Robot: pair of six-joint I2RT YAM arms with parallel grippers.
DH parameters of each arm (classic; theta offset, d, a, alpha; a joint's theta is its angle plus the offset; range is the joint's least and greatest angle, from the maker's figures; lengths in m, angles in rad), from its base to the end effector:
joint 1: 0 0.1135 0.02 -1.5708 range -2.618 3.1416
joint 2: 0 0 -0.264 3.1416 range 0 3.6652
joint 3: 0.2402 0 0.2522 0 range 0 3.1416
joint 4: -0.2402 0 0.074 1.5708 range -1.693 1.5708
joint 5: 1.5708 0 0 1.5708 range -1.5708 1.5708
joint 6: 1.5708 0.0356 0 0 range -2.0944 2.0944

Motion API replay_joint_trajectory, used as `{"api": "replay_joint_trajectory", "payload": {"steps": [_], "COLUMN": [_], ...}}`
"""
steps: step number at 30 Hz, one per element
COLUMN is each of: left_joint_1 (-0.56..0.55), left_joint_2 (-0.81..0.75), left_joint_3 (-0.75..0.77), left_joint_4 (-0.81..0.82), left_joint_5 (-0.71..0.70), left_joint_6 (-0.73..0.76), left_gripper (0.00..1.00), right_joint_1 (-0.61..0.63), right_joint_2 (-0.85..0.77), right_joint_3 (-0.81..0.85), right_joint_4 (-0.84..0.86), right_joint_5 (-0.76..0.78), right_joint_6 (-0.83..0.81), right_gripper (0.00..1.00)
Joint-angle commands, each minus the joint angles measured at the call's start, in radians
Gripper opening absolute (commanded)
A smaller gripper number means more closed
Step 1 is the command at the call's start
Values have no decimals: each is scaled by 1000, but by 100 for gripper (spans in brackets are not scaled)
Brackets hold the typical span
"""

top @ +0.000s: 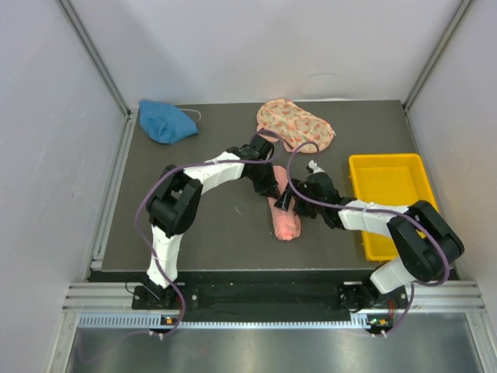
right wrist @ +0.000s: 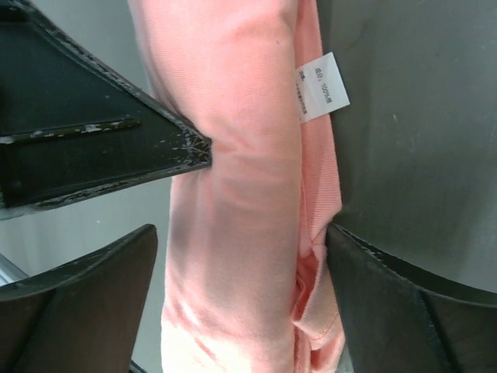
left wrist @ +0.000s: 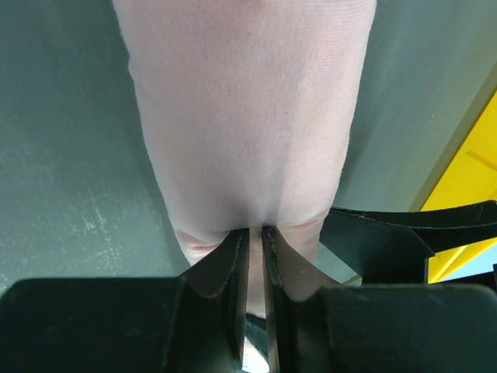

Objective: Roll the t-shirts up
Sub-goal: Pick up the T-shirt from the center of the board.

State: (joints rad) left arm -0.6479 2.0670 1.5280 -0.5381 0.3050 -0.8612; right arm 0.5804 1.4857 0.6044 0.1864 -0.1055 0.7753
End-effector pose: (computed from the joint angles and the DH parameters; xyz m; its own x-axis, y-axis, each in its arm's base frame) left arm 0.3427 -0.2728 0.1764 -0.9803 -0.1656 -0.1081 -0.0837 0.8427 -0.5318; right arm 0.2352 0.1587 0.1557 -0.8114 0.3003 -0.5014 -0.0630 0.8080 0.5858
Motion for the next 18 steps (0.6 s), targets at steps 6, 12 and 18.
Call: {"api": "replay_joint_trajectory", "payload": {"steps": [6, 12, 18], "left_joint_1": [-4, -4, -4], "left_joint_2": [27, 28, 24], "left_joint_3": [18, 18, 23], "left_joint_4": [-5, -5, -7], "left_joint_5": [-49, -46, -49], "left_joint_6": [22, 24, 25], "left_gripper": [18, 17, 17], "right_joint_1": [27, 35, 35], "right_joint_2": [70, 97, 87], "right_joint_3": [61, 71, 89], "right_joint_4": [-31, -53, -131], "right_joint_5": [1, 24, 61], "right_joint_6": [-25, -19, -33], "right_gripper": [69, 44, 21]}}
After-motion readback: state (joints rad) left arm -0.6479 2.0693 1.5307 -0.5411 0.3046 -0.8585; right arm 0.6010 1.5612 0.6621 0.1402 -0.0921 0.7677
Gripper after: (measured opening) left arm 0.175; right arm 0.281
